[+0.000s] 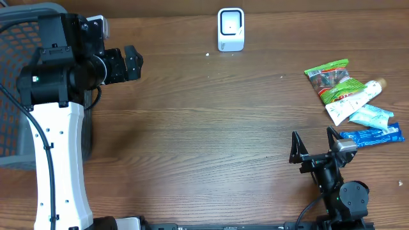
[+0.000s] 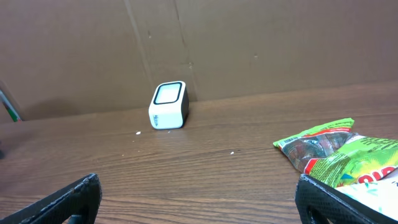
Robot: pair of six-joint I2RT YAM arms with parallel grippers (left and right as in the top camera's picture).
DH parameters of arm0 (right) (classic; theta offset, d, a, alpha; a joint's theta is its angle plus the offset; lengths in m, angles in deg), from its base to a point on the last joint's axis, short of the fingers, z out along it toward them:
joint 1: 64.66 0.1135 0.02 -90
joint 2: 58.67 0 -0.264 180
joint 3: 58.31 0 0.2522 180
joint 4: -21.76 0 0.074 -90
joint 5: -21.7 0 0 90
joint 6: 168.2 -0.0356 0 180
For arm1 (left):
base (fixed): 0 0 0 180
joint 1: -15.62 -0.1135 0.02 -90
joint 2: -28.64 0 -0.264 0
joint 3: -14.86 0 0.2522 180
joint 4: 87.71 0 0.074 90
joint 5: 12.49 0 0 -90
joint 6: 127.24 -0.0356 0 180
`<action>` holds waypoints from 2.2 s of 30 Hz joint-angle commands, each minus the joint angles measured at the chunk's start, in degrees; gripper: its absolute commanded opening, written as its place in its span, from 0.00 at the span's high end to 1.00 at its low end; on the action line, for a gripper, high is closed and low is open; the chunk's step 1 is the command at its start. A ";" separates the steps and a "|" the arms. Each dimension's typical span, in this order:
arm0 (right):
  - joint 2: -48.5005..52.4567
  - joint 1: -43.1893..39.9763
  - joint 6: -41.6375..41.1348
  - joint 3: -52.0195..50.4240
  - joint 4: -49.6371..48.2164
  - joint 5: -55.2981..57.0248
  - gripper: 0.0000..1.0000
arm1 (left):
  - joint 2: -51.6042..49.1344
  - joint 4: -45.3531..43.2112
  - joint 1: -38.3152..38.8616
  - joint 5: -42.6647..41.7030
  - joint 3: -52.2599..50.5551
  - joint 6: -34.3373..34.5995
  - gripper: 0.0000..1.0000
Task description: Scan the item barcode
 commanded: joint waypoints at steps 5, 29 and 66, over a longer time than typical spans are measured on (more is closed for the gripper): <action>-0.61 0.46 -0.11 -0.59 -0.33 -0.07 0.00 | 0.02 -0.22 -0.15 -0.04 1.18 0.39 0.00; -0.61 0.46 -0.11 -0.59 -0.33 -0.07 0.00 | 35.23 -48.54 -0.15 2.51 -56.43 -1.73 0.00; -0.61 0.46 -0.11 -0.59 -0.33 -0.07 0.00 | 86.64 -63.91 -0.31 2.34 -102.53 -18.27 0.00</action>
